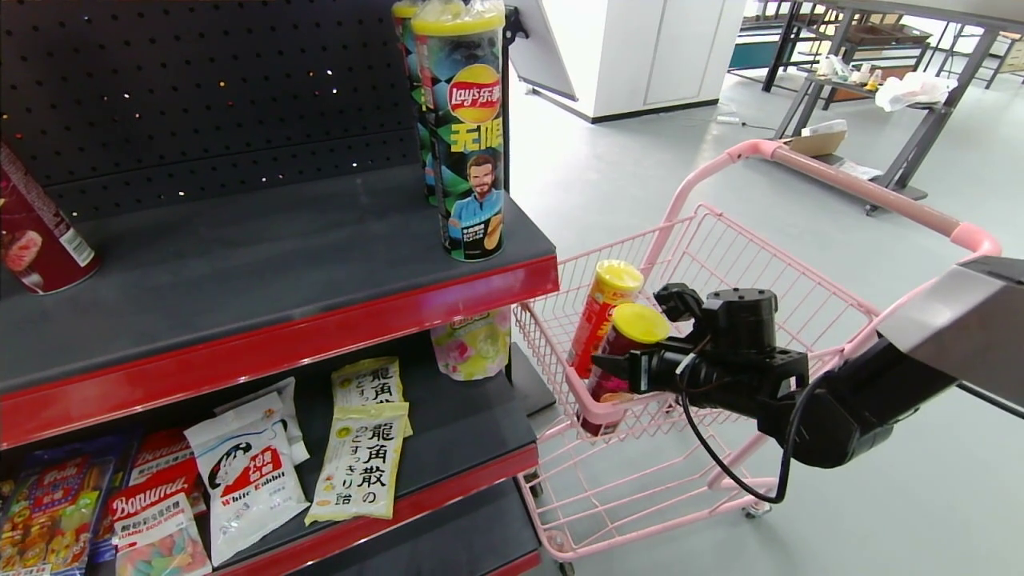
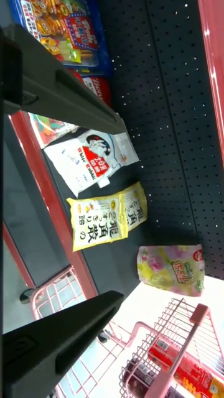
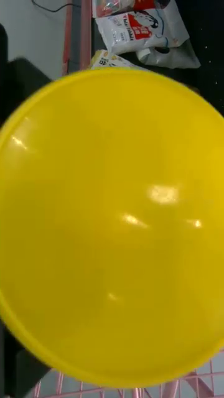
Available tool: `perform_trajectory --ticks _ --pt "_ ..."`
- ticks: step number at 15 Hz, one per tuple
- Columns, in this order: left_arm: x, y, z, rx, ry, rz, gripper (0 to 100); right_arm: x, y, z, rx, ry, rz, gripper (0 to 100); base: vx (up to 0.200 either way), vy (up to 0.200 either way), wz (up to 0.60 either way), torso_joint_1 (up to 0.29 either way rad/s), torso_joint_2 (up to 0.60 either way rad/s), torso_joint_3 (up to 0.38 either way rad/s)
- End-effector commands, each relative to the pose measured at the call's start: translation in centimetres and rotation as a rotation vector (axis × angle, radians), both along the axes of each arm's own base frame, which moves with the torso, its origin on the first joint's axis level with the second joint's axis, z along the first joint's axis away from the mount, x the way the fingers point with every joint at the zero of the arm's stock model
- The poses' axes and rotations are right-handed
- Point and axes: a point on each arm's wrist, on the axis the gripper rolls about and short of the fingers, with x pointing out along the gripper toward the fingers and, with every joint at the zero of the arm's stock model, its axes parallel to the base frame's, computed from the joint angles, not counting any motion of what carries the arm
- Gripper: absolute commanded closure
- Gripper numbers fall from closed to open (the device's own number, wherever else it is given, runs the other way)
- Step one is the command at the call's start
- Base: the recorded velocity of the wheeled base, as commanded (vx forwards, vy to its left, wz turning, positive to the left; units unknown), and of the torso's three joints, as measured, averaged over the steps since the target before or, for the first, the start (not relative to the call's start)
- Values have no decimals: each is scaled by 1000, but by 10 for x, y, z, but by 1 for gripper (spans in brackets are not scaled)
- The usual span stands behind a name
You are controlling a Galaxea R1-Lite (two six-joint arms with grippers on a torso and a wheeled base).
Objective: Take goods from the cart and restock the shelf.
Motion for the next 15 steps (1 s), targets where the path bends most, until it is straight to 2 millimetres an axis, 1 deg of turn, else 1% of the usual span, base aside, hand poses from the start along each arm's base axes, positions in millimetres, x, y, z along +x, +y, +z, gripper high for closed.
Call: perform_trajectory --ticks 1,3,4,5,7,9,10,11,12,13,14,15 --pt "0 0 0 0 1 -1 0 1 1 -4 1 13 1 100 0 0 0 0 0 0" --pt "0 0 0 -1 1 -1 0 -3 0 -7 -6 23 0 100 0 0 0 0 0 0" --pt "0 0 0 -1 1 -2 0 -5 -1 -5 -4 7 -5 100 0 0 0 0 0 0" --pt "0 0 0 -1 1 -1 0 -9 -3 3 -1 -30 -23 100 0 0 0 0 0 0" --pt "0 0 0 -3 1 -1 0 -19 -9 30 11 -111 -68 100 0 0 0 0 0 0" --pt "0 0 0 -3 1 -1 0 -25 -18 61 31 -199 -104 100 0 0 0 0 0 0" --pt "0 0 0 -3 1 -1 0 -25 -18 61 31 -199 -104 100 0 0 0 0 0 0" --pt "0 0 0 -3 1 -1 0 -26 -31 87 21 -294 -128 100 0 0 0 0 0 0" --pt "0 0 0 -3 1 -1 0 -27 -38 94 13 -320 -141 100 0 0 0 0 0 0" --pt "0 0 0 -3 1 -1 0 -32 -50 110 1 -363 -171 100 0 0 0 0 0 0" --pt "0 0 0 -4 1 -2 0 -39 -57 127 -1 -400 -183 100 0 0 0 0 0 0" --pt "0 0 0 -4 1 -2 0 -52 -63 150 -7 -423 -189 100 0 0 0 0 0 0"
